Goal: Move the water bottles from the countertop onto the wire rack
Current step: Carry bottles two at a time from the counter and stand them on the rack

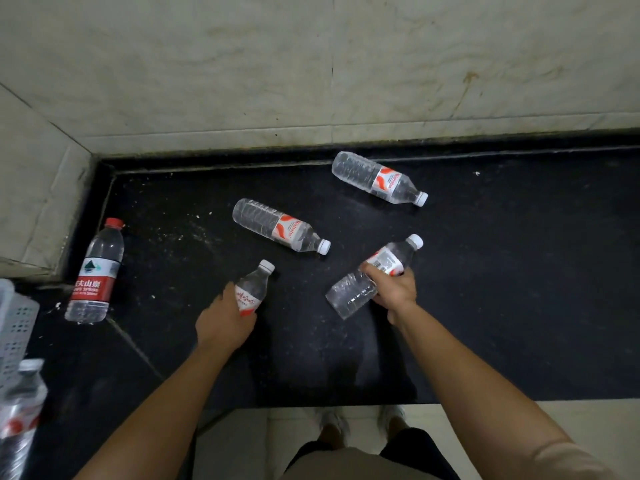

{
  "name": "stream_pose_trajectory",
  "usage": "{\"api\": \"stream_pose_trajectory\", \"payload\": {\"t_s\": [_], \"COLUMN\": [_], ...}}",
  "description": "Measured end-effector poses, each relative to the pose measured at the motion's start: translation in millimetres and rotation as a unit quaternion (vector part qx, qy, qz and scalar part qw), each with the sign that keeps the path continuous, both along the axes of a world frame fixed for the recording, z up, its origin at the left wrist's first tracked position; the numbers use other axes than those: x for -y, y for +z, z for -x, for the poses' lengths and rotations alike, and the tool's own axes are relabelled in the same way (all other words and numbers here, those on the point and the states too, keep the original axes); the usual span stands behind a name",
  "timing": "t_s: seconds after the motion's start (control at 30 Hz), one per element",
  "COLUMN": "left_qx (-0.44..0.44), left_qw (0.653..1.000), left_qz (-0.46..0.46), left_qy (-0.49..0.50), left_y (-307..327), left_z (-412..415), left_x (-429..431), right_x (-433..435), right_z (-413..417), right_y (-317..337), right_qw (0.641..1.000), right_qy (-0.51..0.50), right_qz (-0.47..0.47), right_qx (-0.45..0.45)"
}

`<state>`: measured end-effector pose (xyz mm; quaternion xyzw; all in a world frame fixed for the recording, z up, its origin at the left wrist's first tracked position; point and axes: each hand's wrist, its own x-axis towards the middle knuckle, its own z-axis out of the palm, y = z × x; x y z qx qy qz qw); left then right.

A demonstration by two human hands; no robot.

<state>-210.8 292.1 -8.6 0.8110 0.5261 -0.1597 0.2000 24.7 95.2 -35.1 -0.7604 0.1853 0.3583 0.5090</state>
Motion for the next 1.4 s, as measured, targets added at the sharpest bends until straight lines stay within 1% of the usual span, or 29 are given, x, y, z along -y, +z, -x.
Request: {"api": "stream_pose_trajectory", "payload": {"t_s": [0.07,0.13,0.2,0.27,0.4,0.5,0.57,0.63,0.73,0.83,1.0,1.2,1.3,1.4], "left_qx": [0.019,0.068,0.140,0.208,0.307,0.364,0.409,0.447,0.483,0.504,0.546,0.604,0.608,0.603], "left_qw": [1.000,0.998,0.990,0.978,0.951,0.931,0.912,0.894,0.871,0.854,0.819,0.768,0.753,0.742], "left_qz": [-0.001,-0.007,-0.013,-0.003,0.013,-0.001,0.007,0.039,0.083,0.108,0.113,0.137,0.183,0.220], "left_qy": [0.001,-0.005,-0.004,0.006,0.016,-0.017,-0.021,-0.026,-0.039,-0.069,-0.132,-0.163,-0.172,-0.190], "left_y": [7,17,30,50,93,122,138,152,173,191,218,242,249,256], "left_z": [-2,-6,-14,-29,-73,-110,-131,-150,-175,-195,-223,-274,-303,-333], "left_x": [2,9,17,23,28,39,52,72,114,159,250,394,473,544], "right_x": [8,17,22,22,24,40,58,83,126,167,260,410,494,567], "right_z": [0,0,-1,-5,-20,-34,-34,-32,-29,-32,-47,-77,-93,-111], "right_y": [9,17,26,37,75,110,138,163,189,208,237,263,271,281], "right_qw": [0.999,0.996,0.989,0.981,0.971,0.958,0.954,0.947,0.940,0.933,0.909,0.883,0.866,0.857], "right_qy": [0.046,0.091,0.136,0.155,0.129,0.098,0.066,0.033,-0.010,-0.051,-0.106,-0.126,-0.162,-0.209], "right_qz": [-0.006,-0.007,0.012,0.010,-0.021,-0.040,-0.065,-0.087,-0.098,-0.080,-0.067,-0.086,-0.092,-0.089], "right_qx": [-0.008,0.004,0.062,0.119,0.202,0.267,0.285,0.307,0.327,0.348,0.398,0.445,0.464,0.463]}}
